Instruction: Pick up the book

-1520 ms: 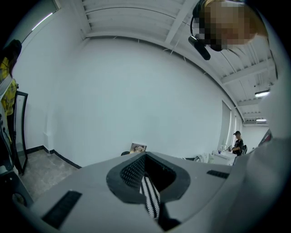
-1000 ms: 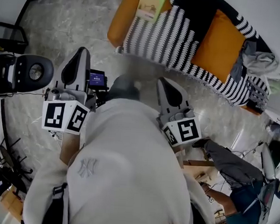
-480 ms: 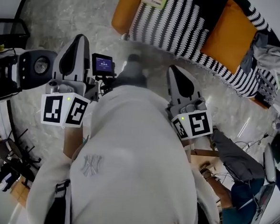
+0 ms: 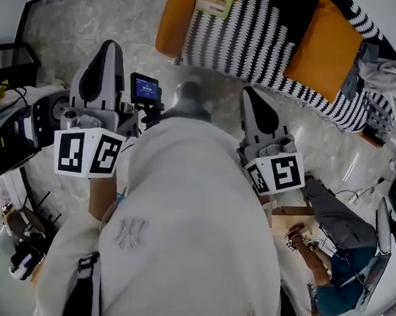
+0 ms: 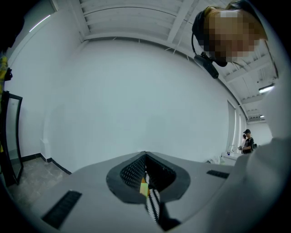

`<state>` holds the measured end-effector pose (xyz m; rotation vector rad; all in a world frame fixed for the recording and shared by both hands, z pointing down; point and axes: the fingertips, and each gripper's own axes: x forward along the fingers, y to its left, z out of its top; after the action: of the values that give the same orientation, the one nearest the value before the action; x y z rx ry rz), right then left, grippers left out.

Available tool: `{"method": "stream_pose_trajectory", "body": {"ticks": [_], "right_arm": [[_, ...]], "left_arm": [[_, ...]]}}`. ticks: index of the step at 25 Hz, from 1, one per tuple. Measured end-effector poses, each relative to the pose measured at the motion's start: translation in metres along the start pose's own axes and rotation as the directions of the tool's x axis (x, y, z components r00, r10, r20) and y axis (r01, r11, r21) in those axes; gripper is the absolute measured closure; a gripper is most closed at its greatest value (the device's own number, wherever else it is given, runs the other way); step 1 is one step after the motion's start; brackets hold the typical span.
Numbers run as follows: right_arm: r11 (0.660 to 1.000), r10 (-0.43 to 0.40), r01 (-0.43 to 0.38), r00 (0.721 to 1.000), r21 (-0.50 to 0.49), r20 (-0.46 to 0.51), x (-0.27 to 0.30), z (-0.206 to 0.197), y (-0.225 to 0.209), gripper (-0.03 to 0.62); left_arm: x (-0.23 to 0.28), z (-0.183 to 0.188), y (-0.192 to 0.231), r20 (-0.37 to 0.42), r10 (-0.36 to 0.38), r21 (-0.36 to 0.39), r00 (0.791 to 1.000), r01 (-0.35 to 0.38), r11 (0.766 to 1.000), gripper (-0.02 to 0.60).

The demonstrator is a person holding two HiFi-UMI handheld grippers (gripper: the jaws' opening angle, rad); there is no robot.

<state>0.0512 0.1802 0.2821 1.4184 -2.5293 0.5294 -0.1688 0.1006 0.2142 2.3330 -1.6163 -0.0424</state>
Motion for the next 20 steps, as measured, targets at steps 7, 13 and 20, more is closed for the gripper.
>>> {"method": "stream_pose_trajectory", "body": {"ticks": [7,13,20], "right_arm": [[0.999,-0.053,0.053,0.999,0.008,0.008,0.032,0.013,-0.015,0.576],[0.996,-0.088,0.088,0.996,0.008,0.031,0.051,0.024,-0.023,0.576],[0.996,-0.093,0.092,0.996,0.018,0.009,0.062,0.020,-0.015,0.576]], "left_arm": [[0.043,0.007,0.017,-0.005,-0.053,-0.002,0.999,0.053,0.999,0.572],[0.067,0.011,0.026,-0.009,-0.097,0.003,0.995,0.097,0.995,0.572],[0.074,0.002,0.039,-0.046,-0.111,-0.006,0.993,0.111,0.994,0.572]]}}
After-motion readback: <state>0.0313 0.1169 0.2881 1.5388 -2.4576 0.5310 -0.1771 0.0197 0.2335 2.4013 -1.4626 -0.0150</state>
